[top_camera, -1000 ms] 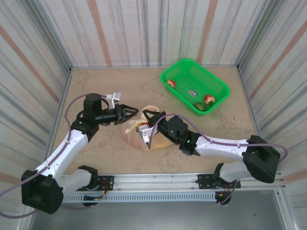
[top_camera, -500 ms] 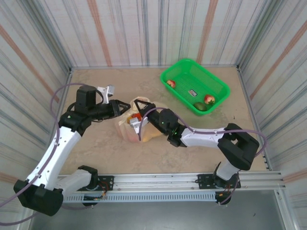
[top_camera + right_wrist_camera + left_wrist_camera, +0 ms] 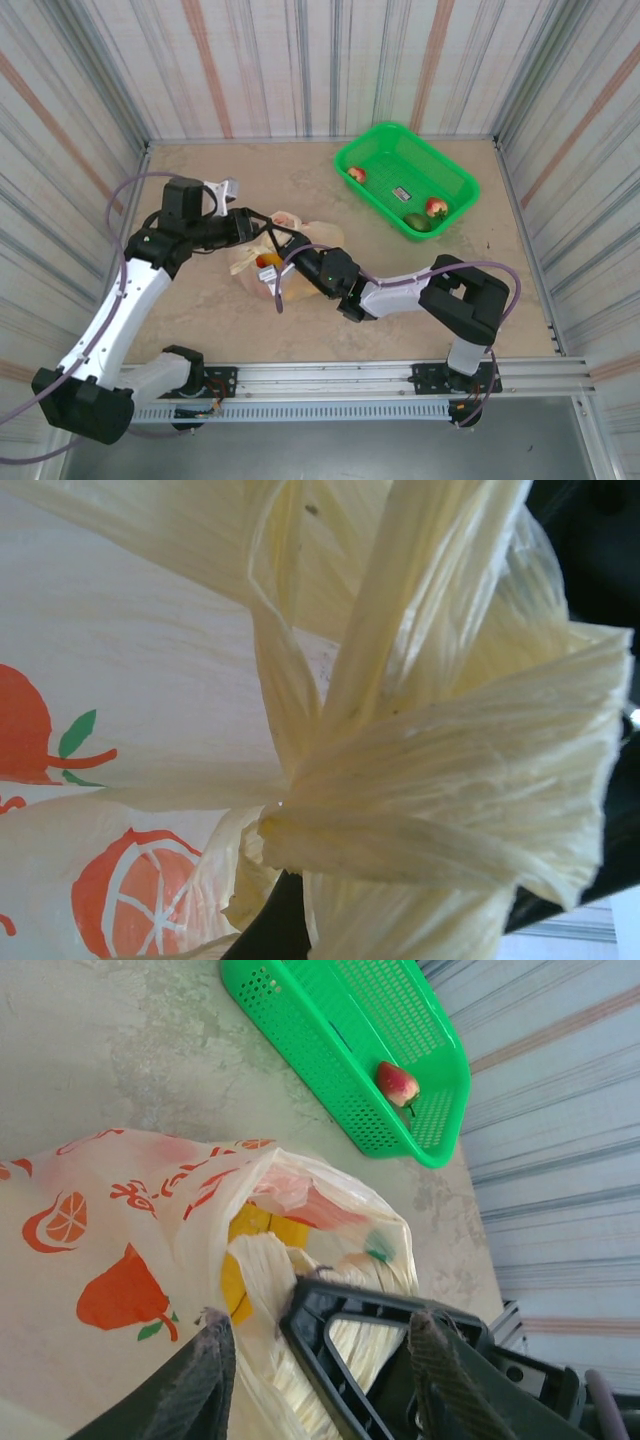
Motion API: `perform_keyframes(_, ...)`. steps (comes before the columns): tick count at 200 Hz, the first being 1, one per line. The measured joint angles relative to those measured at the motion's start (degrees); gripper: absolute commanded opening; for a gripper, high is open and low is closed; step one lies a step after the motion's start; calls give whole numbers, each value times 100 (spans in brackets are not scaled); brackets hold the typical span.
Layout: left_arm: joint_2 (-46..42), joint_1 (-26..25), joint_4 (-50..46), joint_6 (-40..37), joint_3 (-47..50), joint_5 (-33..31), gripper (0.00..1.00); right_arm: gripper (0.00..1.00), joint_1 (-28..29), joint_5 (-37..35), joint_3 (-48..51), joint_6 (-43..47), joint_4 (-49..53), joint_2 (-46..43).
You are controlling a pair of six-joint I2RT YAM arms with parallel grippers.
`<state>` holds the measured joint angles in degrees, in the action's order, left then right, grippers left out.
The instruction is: Place the fake fruits into the plastic bag and tie a complex knot
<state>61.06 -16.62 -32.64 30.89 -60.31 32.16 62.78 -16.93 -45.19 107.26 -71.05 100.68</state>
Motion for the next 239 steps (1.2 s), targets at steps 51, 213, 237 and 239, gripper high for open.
perform_keyframes(51, 195, 356, 715, 693, 612, 656, 44, 0, 129, -101, 72, 125, -286, 138)
perform_keyframes(213, 107, 603, 2358, 2006, 1346, 1668, 0, 0, 289, -238, 177, 166, -702, 208)
perform_keyframes(237, 87, 608, 2446, 2044, 1362, 1698, 2, 0, 286, -240, 177, 166, -743, 208)
perform_keyframes(239, 85, 608, 2448, 2046, 1362, 1700, 3, 0, 286, -240, 177, 166, -745, 208)
